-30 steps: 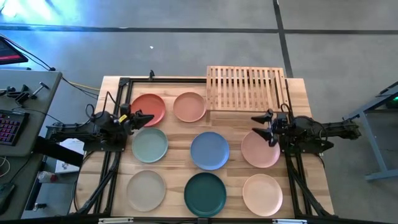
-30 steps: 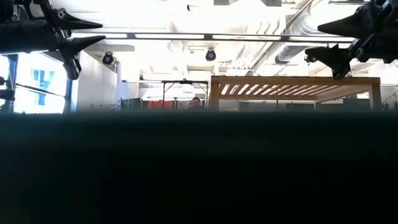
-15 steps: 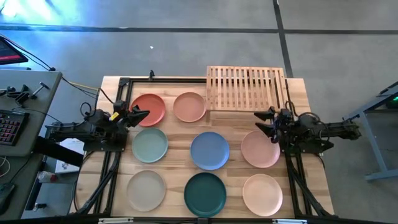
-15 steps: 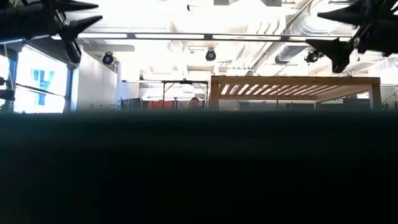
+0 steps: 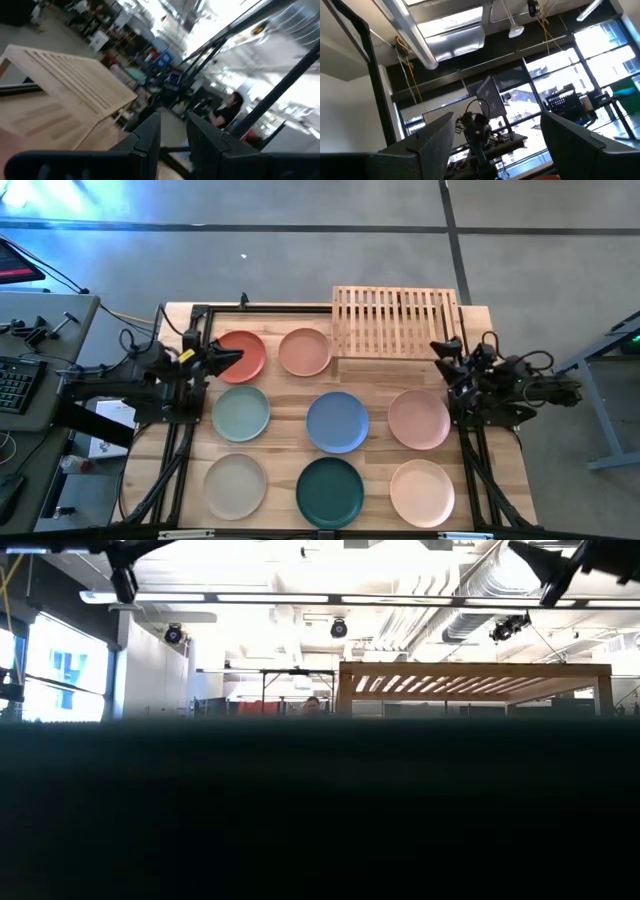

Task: Place and stack plates onto a shelf
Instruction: Put the blue plate on the shelf

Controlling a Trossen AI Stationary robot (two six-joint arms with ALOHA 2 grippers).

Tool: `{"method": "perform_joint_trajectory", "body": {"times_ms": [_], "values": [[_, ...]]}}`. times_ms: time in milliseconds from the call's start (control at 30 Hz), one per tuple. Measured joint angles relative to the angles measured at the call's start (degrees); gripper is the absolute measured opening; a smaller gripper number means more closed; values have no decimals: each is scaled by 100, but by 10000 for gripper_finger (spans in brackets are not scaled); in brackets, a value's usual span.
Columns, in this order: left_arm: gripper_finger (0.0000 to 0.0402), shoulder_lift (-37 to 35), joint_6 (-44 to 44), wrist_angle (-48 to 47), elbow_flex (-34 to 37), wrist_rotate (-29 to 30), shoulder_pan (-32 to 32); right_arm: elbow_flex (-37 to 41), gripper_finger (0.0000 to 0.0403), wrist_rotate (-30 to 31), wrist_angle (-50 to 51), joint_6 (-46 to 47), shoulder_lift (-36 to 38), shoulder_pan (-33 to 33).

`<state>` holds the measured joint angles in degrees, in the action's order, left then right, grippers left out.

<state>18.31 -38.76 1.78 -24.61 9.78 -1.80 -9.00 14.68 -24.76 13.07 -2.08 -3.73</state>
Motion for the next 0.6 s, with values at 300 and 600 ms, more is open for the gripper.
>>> {"method": "perform_joint_trajectory", "body": {"times_ms": [300,600], "values": [[83,941,2,-1467,-1452,431,-16,-1657,277,338,2042,-415,-742,0],[83,1308,17,-2826,-2487,564,-200,-3030,277,680,3782,-4,-1650,0]]}}
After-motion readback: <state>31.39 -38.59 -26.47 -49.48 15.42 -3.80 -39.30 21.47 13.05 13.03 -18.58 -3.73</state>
